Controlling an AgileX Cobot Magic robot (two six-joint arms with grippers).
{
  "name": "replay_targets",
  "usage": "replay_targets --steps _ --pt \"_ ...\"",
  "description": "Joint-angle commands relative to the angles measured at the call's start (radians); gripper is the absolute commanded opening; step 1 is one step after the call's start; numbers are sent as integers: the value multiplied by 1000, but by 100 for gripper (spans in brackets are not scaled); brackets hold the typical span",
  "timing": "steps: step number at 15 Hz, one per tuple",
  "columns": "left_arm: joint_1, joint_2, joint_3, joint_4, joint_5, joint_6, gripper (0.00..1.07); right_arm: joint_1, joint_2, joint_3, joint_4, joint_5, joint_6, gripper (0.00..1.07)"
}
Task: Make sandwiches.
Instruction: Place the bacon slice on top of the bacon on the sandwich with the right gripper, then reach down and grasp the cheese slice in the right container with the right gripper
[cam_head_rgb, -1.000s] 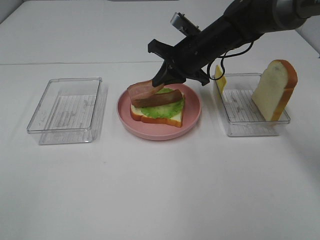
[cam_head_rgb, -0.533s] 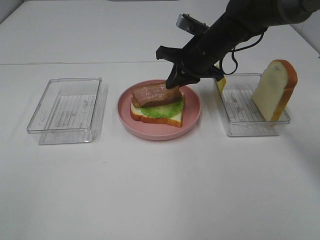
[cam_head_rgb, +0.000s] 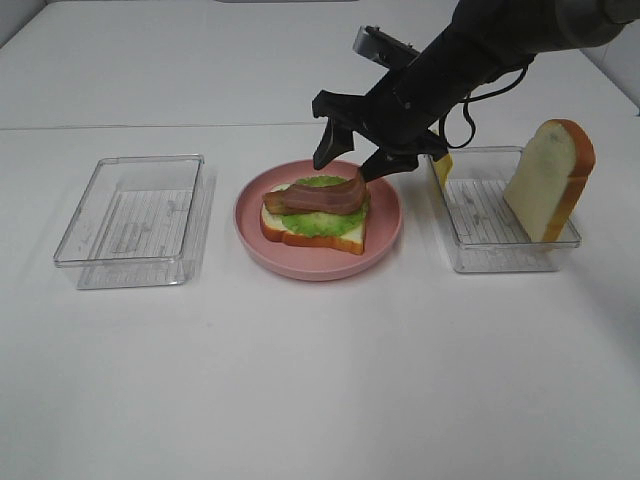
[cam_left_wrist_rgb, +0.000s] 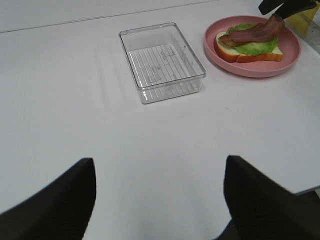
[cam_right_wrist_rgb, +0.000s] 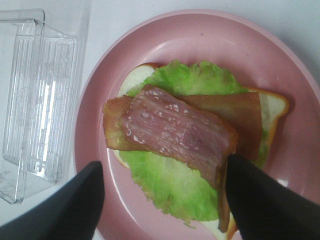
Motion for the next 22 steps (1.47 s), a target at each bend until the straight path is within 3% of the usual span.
replay_targets --steps 1,4,8,10,14,19,22 --pt "-5 -9 2 1 -11 3 69 3 -14 -5 -5 0 -5 72" --pt "-5 -9 2 1 -11 3 69 3 -50 -5 -26 9 -8 72" --pt "-5 -9 2 1 -11 3 69 3 -124 -5 -162 41 5 72" --pt "-5 -9 2 1 -11 3 69 3 -160 -5 -295 34 93 72" --pt "-5 -9 2 1 -11 3 69 1 -182 -5 -717 54 345 72" --pt "-5 -9 2 1 -11 3 69 0 -170 -10 -749 41 370 72" --pt "-5 -9 2 1 -11 3 69 0 -110 -98 -749 99 371 72"
